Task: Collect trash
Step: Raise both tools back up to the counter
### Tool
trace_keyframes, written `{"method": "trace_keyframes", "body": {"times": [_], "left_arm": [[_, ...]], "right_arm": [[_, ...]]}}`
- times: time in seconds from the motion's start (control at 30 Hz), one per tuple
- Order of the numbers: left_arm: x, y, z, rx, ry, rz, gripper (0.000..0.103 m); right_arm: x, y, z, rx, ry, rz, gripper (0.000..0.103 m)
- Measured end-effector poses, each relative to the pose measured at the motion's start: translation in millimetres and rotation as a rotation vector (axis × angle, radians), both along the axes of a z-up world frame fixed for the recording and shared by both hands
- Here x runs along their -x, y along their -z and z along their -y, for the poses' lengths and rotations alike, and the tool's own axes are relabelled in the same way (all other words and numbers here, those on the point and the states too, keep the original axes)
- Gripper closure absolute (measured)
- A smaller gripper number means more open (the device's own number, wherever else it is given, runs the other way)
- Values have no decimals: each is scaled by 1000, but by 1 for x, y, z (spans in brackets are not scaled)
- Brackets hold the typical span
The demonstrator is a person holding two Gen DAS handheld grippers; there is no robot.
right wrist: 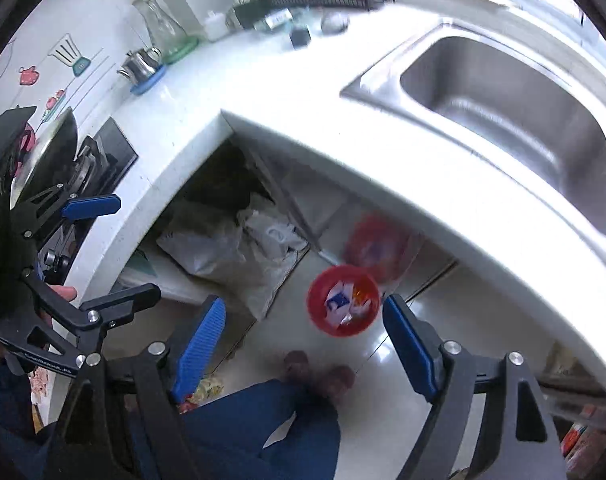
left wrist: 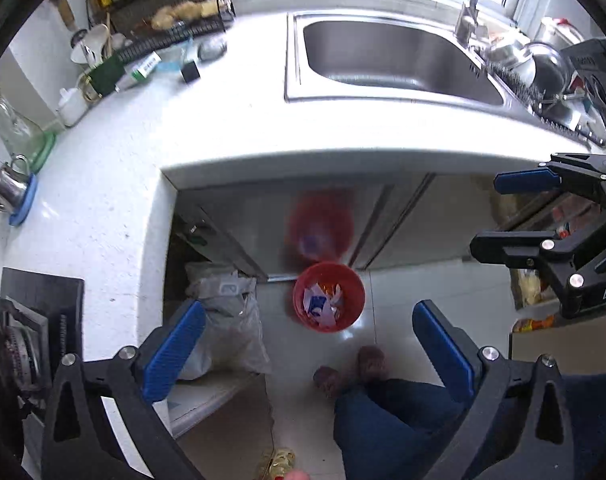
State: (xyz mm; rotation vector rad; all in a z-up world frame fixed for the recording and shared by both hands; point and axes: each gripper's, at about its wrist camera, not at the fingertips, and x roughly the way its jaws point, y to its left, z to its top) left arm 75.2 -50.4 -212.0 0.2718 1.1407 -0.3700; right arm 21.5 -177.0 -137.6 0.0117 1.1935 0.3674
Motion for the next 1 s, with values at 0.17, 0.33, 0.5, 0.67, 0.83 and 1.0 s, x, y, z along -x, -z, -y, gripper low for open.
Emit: {"method": "trace_keyframes", "body": {"times": [0.17, 0.33, 0.5, 0.67, 0.83, 1.0], "left_arm": [[-3, -24, 1, 9, -22, 42, 0], [-12, -47, -3, 8, -62, 66, 0], [-22, -65, -13, -2, -105, 94, 0], [-41, -73, -27, 4, -163, 93, 0], [-65, -79, -41, -1, -199, 109, 0], [-105, -74, -55, -2, -196, 116, 0]], "right_arm": [[-4, -24, 0, 4, -32, 58, 10], [-11, -45, -4, 6, -70, 115, 1], [-23, -57, -7, 21, -94, 145, 1], [-35, -69, -11, 28, -103, 182, 1], [-62, -76, -18, 70, -116, 196, 1], [-99, -75, -30, 135, -109, 203, 1]]}}
